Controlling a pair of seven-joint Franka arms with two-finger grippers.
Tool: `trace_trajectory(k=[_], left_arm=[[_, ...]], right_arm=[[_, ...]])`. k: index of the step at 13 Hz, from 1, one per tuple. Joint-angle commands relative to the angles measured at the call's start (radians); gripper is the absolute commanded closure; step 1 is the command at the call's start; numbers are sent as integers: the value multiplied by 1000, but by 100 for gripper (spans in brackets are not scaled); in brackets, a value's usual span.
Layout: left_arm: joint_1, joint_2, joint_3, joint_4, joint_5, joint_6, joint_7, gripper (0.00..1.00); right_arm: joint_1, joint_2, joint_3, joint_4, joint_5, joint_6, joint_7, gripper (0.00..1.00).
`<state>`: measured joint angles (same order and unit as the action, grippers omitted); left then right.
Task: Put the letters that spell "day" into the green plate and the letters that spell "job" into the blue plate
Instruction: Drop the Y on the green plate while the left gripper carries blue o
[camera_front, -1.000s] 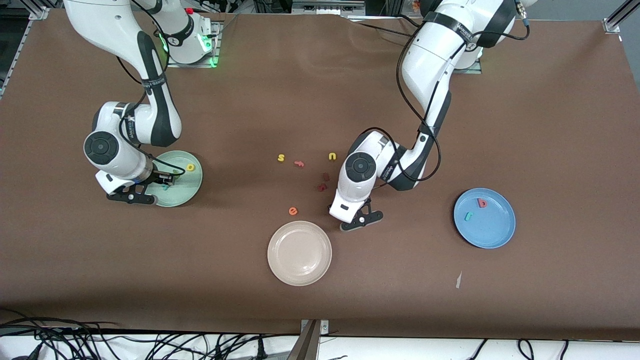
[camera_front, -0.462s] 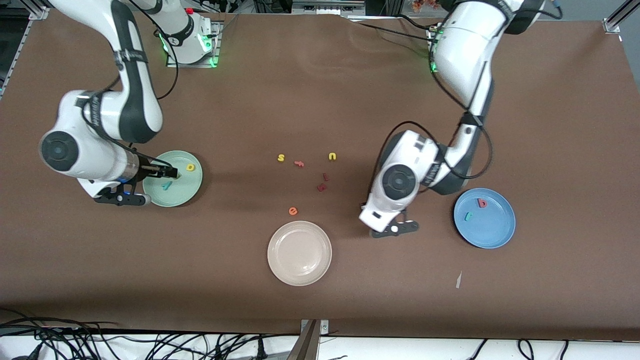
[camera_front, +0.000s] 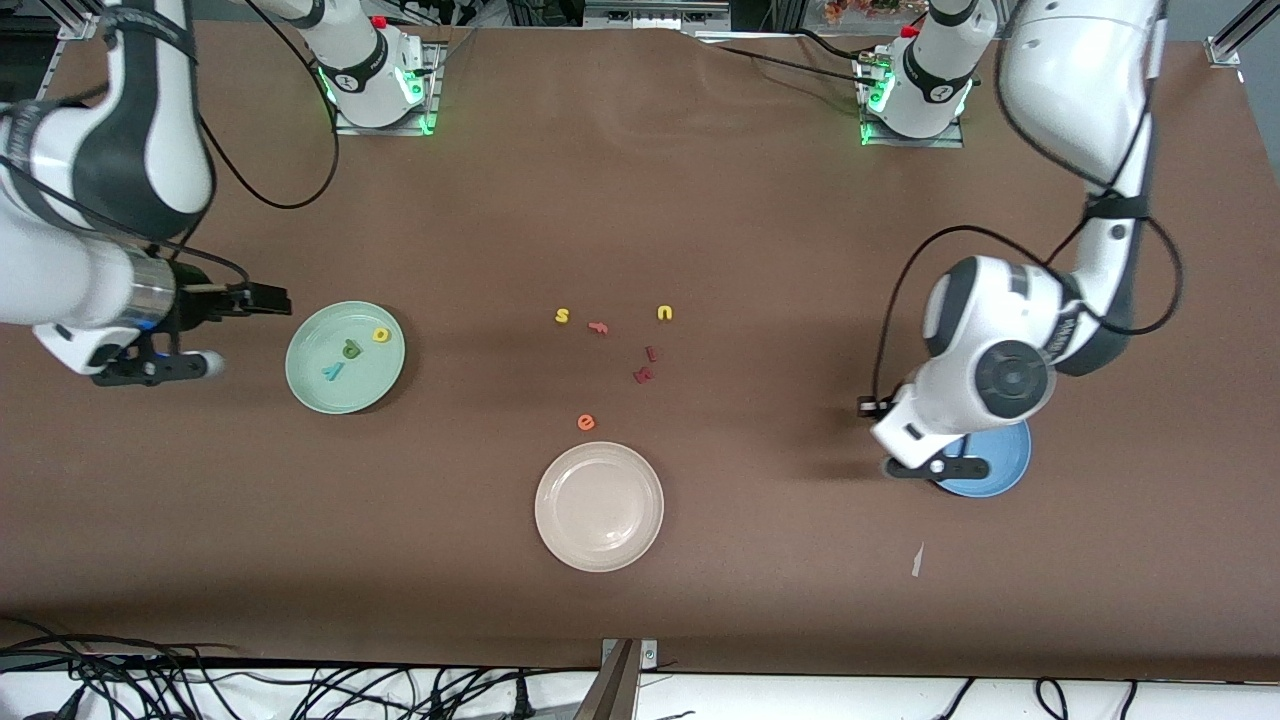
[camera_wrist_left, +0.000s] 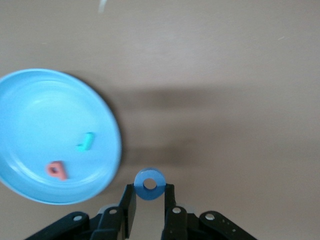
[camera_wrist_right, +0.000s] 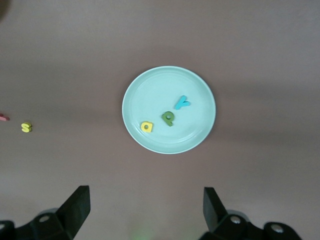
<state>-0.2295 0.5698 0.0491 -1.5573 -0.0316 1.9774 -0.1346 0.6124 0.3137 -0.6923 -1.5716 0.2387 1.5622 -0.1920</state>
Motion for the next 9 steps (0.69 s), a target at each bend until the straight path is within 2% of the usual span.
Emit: trace_trajectory(k=[1, 3, 4, 5, 7, 8, 9], left_arm=[[32, -128, -17, -278, 27, 212, 91, 83], [62, -146, -15, -375, 29, 334, 148, 83], [77, -146, -15, -403, 44, 372, 185, 83], [103, -145, -15, -424, 56, 409, 203, 83], [146, -139, -15, -463, 79, 484, 246, 83], [163, -133, -15, -463, 79, 494, 260, 81], [173, -128, -17, -457, 79, 486, 267, 53]], right_arm=[[9, -28, -15, 101, -14, -117, -12, 0], [32, -24, -6, 180, -96, -160, -9, 0], [15, -59, 17, 168, -102, -177, 6, 0], [-59, -108, 89, 133, -107, -180, 19, 0], [-278, -146, 344, 125, -163, -177, 40, 0], [-371, -178, 449, 90, -180, -169, 95, 0], [-449, -235, 556, 12, -205, -124, 130, 0]])
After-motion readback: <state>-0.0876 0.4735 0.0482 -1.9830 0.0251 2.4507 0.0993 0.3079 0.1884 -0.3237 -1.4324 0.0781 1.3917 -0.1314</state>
